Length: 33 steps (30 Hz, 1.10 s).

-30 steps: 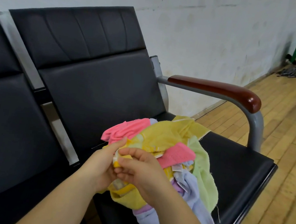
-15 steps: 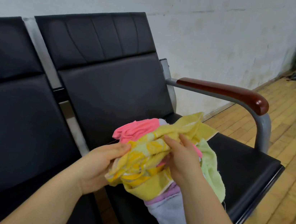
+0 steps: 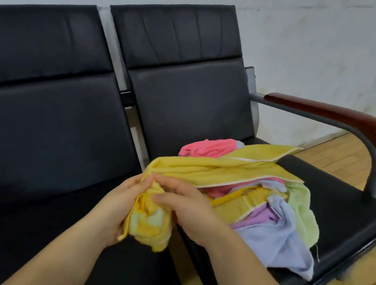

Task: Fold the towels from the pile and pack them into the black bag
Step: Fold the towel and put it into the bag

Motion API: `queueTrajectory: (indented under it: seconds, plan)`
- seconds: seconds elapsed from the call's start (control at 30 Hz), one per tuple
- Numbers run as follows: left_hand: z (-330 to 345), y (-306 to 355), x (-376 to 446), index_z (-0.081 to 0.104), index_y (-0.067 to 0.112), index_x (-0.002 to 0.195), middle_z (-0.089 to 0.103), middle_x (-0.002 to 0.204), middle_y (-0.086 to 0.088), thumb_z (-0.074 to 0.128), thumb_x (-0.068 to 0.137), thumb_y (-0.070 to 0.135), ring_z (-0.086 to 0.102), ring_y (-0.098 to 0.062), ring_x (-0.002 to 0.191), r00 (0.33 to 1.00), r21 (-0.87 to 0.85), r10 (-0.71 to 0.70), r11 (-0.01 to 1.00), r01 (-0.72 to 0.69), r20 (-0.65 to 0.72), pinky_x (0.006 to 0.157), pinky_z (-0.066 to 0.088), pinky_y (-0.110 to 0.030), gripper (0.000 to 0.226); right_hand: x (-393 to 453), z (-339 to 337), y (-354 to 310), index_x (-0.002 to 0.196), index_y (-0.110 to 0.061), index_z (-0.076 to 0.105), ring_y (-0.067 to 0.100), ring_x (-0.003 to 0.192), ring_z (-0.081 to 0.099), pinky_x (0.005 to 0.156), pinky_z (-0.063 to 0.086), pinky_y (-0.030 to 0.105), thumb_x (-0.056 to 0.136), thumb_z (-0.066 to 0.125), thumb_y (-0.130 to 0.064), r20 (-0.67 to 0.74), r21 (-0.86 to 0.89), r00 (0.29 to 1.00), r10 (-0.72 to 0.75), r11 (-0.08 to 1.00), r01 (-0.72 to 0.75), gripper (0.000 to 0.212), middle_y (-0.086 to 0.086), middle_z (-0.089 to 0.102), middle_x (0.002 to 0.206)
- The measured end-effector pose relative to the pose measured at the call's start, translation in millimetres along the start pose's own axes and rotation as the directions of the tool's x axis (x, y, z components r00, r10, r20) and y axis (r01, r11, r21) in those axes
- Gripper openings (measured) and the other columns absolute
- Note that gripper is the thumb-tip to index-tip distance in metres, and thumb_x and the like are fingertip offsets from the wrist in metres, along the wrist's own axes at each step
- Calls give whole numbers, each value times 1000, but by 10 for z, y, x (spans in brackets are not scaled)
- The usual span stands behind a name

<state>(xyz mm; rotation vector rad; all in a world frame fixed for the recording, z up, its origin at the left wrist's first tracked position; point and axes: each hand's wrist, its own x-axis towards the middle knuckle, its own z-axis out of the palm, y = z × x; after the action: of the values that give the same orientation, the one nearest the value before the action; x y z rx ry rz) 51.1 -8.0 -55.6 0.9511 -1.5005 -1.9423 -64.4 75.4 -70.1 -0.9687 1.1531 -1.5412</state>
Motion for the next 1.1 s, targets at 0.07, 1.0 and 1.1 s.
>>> queueTrajectory:
  seconds: [0.07,1.0,1.1]
  plan:
    - [-135,-92,-211,61,12,119,72,104,-14,55,86,27,71,-26,89,1000,24,5,1000,-4,-8,68,60,-35,36,-27,139,67,121,-20,60,17,115,60,104,45,34,90,61,-9,4,-27,999,47,999,-47,33,5,65,122]
    - [-1982,-760,-1819,73,42,91,64,98,23,61,67,73,60,3,96,991,794,-136,602,83,0,92,46,-24,40,-25,1206,1216,114,-32,57,20,127,37,109,31,36,87,55,-52,140,-982,958,249,156,103,34,-4,43,134]
    - [-1984,-759,-1775,68,39,98,57,109,21,62,84,44,54,3,105,979,772,190,632,-70,-67,95,41,-15,16,-64,1321,1307,99,-31,62,9,119,44,107,33,32,86,62,-45,360,-900,898,254,350,262,20,-12,52,120]
